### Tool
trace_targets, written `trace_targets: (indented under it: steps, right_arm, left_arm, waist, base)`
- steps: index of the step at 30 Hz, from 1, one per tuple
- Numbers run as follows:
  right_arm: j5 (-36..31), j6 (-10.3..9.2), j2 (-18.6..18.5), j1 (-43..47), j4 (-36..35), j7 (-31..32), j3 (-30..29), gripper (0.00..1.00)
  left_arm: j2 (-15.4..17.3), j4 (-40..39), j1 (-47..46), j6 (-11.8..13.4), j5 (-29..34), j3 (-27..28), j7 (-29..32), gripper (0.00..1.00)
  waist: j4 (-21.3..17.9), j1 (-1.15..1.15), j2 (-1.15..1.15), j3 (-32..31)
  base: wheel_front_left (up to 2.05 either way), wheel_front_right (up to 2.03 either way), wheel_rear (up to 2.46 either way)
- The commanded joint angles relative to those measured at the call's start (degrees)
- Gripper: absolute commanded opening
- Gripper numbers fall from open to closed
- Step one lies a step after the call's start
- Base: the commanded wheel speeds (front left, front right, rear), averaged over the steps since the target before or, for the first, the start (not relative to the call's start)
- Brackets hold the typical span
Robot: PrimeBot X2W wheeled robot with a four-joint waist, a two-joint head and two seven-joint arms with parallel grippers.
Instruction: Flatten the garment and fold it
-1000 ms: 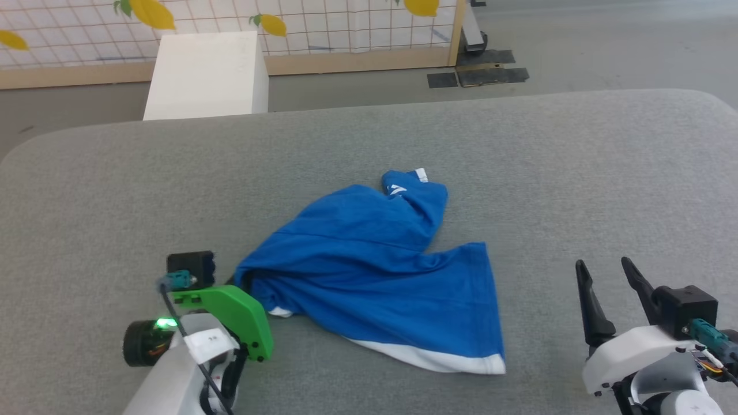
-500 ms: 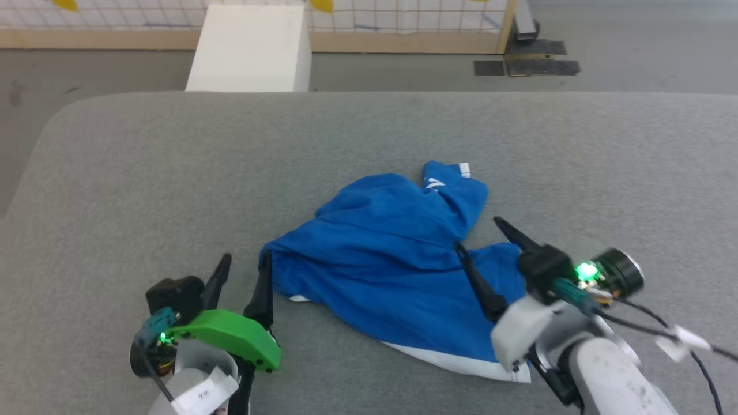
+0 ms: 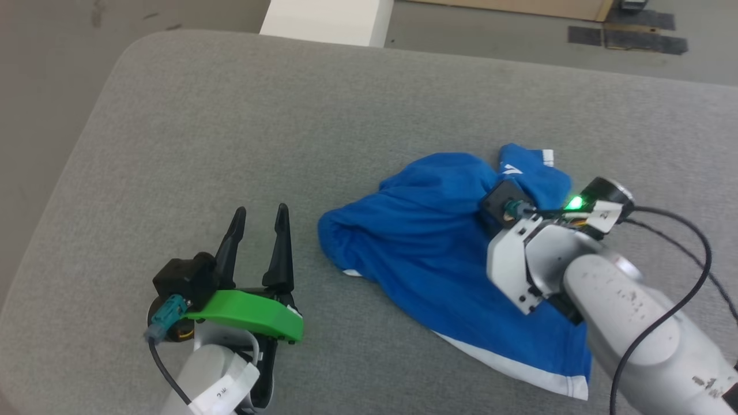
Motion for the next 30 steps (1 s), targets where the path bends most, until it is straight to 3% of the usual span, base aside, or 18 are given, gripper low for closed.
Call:
trace_targets:
  steps: [1,12,19,21,26,30]
  right_arm:
    - [0.44,-0.10,-0.78,-1.49,0.69,0.44,0.02,0.00]
    - [-1.48,-0.10,-5.39,-14.49,5.80,-0.70,-1.21,0.00]
    - [-4.57,-0.10,-5.18,-23.14,14.43,-4.86,-2.46,0.00]
    - [-3.57,-0.10,-4.19,-23.92,16.75,-6.26,-2.90,1.00]
    - [0.08,-0.10,-1.72,-21.40,18.95,-11.61,-6.00,1.00]
    - [3.30,-0.10,-0.54,-15.05,16.46,-14.97,-8.73,1.00]
  left_arm:
    - [-0.57,-0.10,-0.43,-0.68,1.19,0.45,-0.26,1.00]
    - [-2.45,1.33,-1.77,-3.64,3.19,1.36,-0.26,1.00]
    - [-2.70,1.48,-4.03,-4.19,2.66,-0.28,-0.27,1.00]
    - [-2.71,1.42,-4.31,-3.90,2.19,-0.79,-0.27,1.00]
    - [-2.72,1.76,-4.02,-3.31,2.48,-0.87,-0.27,1.00]
    - [-2.72,2.00,-2.64,-3.34,3.70,0.55,-0.27,1.00]
  waist:
    - [1.92,-0.01,0.00,1.66]
    - [5.09,-0.01,0.00,4.31]
    - [7.58,-0.01,0.00,6.97]
    - [7.68,-0.01,0.00,7.16]
    - [6.16,-0.01,0.00,5.72]
    - [3.49,-0.01,0.00,2.94]
  base:
    - [0.00,0.00,0.00]
    - [0.00,0.00,0.00]
    - [0.00,0.00,0.00]
    - [0.00,0.00,0.00]
    - [0.00,0.00,0.00]
    - [0.00,0.00,0.00]
